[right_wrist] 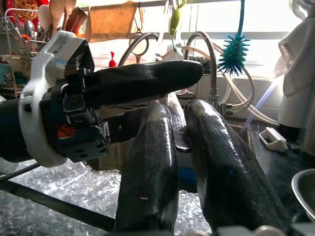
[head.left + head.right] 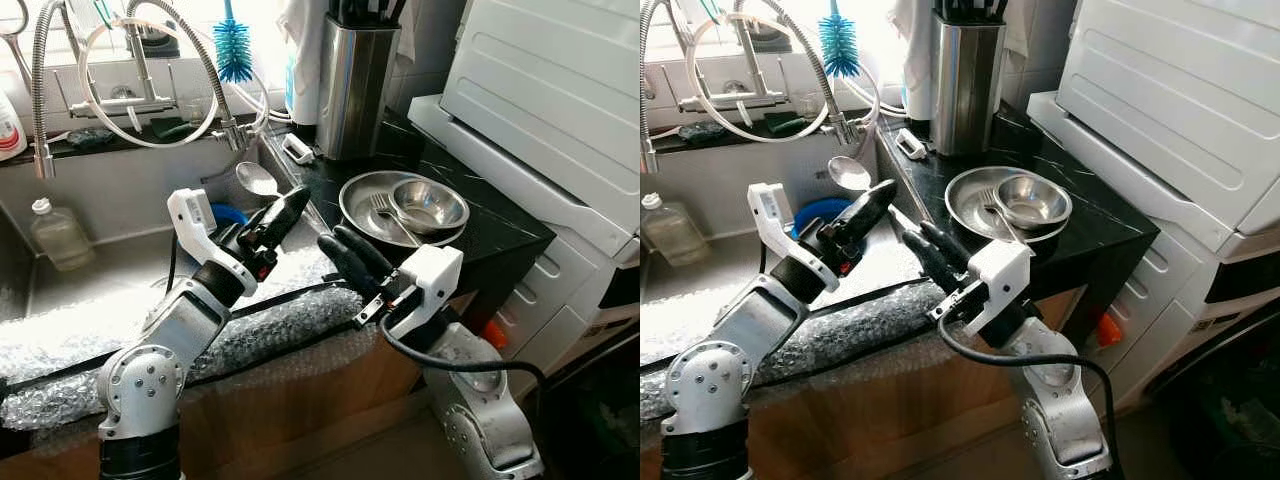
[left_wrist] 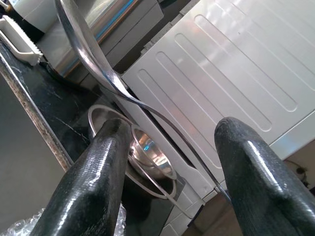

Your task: Kitchen organization

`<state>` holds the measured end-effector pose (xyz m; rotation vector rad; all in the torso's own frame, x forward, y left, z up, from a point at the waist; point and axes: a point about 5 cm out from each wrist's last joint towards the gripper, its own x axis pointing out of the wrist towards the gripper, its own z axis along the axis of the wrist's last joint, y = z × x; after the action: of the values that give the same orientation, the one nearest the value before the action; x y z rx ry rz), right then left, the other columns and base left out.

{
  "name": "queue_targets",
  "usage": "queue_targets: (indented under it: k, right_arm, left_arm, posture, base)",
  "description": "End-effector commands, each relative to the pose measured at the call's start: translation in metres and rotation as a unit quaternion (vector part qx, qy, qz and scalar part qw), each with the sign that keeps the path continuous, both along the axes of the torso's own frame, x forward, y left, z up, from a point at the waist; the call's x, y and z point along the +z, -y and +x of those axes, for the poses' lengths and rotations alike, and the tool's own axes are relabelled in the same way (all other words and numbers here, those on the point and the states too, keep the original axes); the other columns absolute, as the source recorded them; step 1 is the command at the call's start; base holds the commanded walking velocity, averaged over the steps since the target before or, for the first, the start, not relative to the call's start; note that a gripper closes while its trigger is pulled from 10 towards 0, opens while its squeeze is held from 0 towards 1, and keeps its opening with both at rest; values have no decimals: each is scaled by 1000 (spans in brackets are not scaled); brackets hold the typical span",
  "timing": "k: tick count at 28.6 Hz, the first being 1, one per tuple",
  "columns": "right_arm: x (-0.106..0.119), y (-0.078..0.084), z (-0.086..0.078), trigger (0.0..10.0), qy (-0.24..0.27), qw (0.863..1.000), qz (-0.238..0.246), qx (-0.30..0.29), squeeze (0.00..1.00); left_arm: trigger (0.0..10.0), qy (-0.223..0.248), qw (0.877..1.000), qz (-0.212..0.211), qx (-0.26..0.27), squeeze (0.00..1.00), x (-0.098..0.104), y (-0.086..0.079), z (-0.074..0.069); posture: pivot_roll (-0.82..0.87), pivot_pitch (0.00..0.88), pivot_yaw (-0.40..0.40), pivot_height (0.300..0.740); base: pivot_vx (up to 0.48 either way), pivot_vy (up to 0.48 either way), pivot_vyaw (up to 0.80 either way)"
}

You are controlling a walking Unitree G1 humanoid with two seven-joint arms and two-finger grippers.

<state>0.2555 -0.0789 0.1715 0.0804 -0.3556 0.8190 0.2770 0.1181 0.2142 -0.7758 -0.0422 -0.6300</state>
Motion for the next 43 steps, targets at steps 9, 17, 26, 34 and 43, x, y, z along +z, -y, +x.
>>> queue_targets:
  k: [9,17,26,34,43]
  right_arm:
    - [5,-4,-5,10000,13,1000,3,19,0]
    - [2,-3,-5,10000,7,1000,-1,14,0]
    - [2,-2,-5,10000,6,1000,-1,13,0]
    - [0,-3,-3,10000,4,1000,-5,10,0]
    - [-2,-2,-2,10000,-1,1000,-15,4,0]
  left_arm:
    - [0,4,1000,3,2,0,4,3,0]
    - [0,1,1000,-2,19,0,4,-1,2]
    - [0,3,1000,-12,24,0,7,-3,3]
    - [0,6,1000,-9,20,0,9,-1,4]
    - [0,8,999,-9,31,0,9,-7,7]
  posture:
    - [-25,0,-43,740]
    - [-23,0,-43,740]
    - [-20,0,-42,740]
    - [-19,0,-42,740]
    - [-18,0,-44,740]
  base:
    - [0,0,0]
    - [0,0,0]
    - [0,0,0]
    - [0,0,0]
    - [0,0,0]
